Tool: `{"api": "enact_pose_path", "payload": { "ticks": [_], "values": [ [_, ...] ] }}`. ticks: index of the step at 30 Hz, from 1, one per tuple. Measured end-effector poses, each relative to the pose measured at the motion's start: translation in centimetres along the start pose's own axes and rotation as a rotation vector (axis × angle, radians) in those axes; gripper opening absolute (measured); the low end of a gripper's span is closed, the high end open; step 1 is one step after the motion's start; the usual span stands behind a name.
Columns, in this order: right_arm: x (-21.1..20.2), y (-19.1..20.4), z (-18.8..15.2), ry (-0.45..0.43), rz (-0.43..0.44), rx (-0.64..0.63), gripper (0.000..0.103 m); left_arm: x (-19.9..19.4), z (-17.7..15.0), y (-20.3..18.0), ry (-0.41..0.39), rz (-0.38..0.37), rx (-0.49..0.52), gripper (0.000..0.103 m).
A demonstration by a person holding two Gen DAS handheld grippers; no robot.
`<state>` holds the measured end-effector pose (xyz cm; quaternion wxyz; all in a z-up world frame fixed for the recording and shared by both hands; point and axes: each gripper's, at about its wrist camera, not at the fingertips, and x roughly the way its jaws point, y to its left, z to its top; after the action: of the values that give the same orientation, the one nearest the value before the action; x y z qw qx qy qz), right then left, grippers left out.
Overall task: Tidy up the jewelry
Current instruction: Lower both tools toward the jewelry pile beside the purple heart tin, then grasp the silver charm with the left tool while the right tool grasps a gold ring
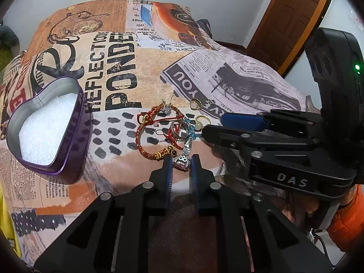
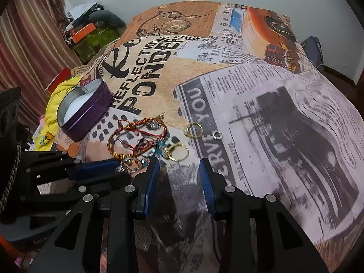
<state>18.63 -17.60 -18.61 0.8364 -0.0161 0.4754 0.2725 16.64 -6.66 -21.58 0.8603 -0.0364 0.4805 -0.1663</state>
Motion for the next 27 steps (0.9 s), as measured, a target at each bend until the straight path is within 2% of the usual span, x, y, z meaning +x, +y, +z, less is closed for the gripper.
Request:
{"api": "enact_pose_path", "payload": {
  "ticks": [6,9,15,16,17,20,27],
  "values": [
    [0.8,0.2,0.4,0.007,-0.013,-0.011,0.032,-0.8,0.0,0.6,-0.027,0.012,-0.027,0.015],
    [1.1,0.2,0.5,0.001,-0.030,-0.023,0.024,-1.3,0.0,1.2,-0.041,0.016,-0.046,0.015],
    [0.9,0.4,0.5,-0.003,-0.033,-0.034,0.023,-2.3,0.2,1.5,-0.065,0.030,-0.059,0.015],
    [0.8,0.4,0.5,-0.003,-0.032,-0.033,0.021,-2.5,0.2,1.5,-0.070,0.033,-0.059,0.015],
    [0.5,0.4,0.5,-0.004,-0.027,-0.030,0.009,-2.7,0.3,1.5,-0.076,0.036,-0.059,0.015],
    [0.0,0.3,0.5,-0.003,-0.018,-0.019,0.009,-3.5,0.6,1.4,-0.096,0.040,-0.059,0.015],
    [-1.2,0.7,0.0,-0.012,-0.060,-0.025,0.009,-5.4,0.5,1.2,-0.144,0.071,-0.048,0.015]
  ]
}}
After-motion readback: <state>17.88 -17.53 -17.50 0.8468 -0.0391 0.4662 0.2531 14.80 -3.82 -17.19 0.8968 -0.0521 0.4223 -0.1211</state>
